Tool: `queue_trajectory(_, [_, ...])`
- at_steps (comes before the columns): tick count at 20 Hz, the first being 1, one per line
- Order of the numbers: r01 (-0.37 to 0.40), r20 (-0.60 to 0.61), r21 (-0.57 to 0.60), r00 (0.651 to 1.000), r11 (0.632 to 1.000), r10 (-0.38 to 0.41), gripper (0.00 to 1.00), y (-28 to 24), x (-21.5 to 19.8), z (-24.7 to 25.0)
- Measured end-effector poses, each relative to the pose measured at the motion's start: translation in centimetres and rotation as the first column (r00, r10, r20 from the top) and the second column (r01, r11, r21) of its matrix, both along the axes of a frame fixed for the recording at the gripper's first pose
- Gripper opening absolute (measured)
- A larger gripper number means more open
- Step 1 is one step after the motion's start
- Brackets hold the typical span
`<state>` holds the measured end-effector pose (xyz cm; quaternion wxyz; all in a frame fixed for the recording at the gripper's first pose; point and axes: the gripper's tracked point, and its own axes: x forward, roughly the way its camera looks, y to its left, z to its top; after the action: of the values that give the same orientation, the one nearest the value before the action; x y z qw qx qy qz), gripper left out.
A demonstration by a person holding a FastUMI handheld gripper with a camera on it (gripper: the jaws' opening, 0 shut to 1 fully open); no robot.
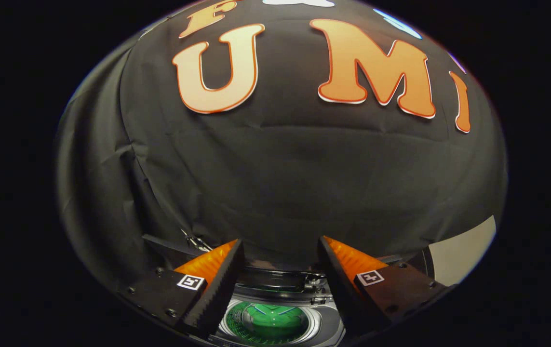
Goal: Put the clothes into the washing machine and then close the washing machine lid.
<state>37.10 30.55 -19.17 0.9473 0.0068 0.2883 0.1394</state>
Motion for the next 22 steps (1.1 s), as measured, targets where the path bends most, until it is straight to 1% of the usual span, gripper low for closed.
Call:
queue_trajectory(3, [0.023, 0.004, 0.041, 1.000, 0.999, -0.023, 0.99, 0.0, 0.0, -0.3])
queue_trajectory(4, [0.028, 0.022, 0.055, 0.999, 0.998, -0.029, 0.99, -0.1, 0.2, -0.1])
queue_trajectory(7, [0.025, 0.029, 0.035, 0.999, 0.999, -0.026, 1.00, -0.1, -0.7, -0.2])
queue_trajectory(12, [0.029, 0.043, 0.046, 0.999, 0.999, -0.031, 1.00, -0.3, -2.0, -0.2])
queue_trajectory(22, [0.023, 0.063, 0.035, 0.998, 0.999, -0.025, 1.00, -1.0, -7.1, -0.5])
